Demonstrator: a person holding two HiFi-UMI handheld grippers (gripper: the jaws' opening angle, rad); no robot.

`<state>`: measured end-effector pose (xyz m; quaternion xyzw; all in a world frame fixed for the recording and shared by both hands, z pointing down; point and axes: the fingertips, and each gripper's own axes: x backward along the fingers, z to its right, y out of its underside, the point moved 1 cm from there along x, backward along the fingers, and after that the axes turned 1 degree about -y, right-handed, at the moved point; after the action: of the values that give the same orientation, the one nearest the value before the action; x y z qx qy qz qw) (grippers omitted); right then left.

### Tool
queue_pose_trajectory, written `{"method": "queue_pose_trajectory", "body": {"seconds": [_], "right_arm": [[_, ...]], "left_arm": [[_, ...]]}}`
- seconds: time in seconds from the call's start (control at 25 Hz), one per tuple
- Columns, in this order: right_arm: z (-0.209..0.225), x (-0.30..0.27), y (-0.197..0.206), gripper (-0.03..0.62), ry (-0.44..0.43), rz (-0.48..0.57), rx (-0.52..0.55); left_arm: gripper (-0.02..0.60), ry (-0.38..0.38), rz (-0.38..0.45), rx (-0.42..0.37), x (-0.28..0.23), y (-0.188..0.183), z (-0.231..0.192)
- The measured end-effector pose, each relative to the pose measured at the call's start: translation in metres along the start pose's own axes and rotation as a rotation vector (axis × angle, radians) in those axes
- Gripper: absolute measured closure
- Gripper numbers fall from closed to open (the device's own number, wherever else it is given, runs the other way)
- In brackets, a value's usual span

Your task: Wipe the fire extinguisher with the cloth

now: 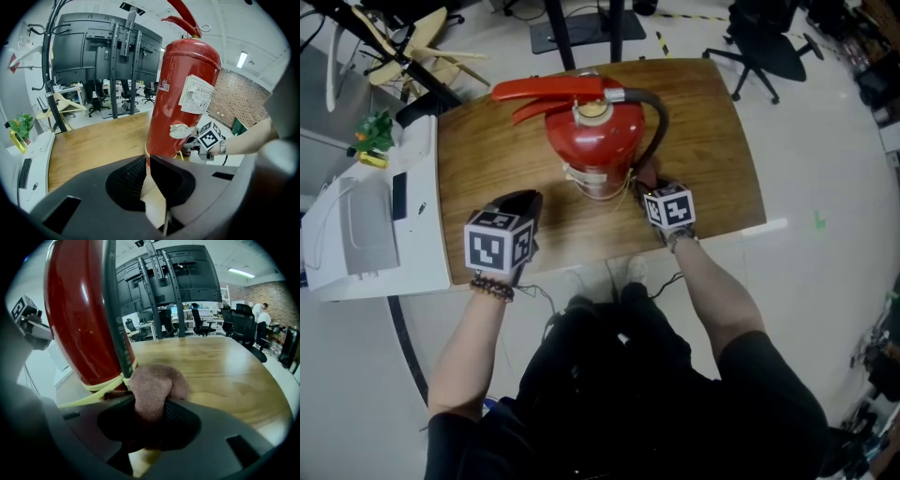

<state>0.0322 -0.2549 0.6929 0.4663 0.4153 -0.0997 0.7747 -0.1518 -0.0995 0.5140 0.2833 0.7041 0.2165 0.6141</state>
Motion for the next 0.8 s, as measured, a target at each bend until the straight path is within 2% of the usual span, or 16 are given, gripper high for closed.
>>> {"method": "queue_pose_trajectory", "body": {"seconds": [0.16, 0.44, 0.6, 0.8], "right_arm": [[0.001, -0.006, 0.013, 0.453, 0.005, -0.051, 0.005], [0.004, 0.008, 0.01, 0.453, 0.039, -0.05, 0.022], [0.012, 0.04, -0.01, 0.453, 0.081, 0.022, 0.03], [0.025, 0.089, -0.036, 0.453, 0.127, 0.106, 0.046]], "left_arm": [[0.558, 0.0, 0.007, -0.009, 0.004, -0.003, -0.001], [0.558, 0.014, 0.053, -0.056, 0.017, -0.022, -0.003], [0.558, 0.049, 0.13, -0.117, 0.038, -0.051, 0.0], [0.557, 0.105, 0.274, -0.218, 0.08, -0.101, 0.007]]}}
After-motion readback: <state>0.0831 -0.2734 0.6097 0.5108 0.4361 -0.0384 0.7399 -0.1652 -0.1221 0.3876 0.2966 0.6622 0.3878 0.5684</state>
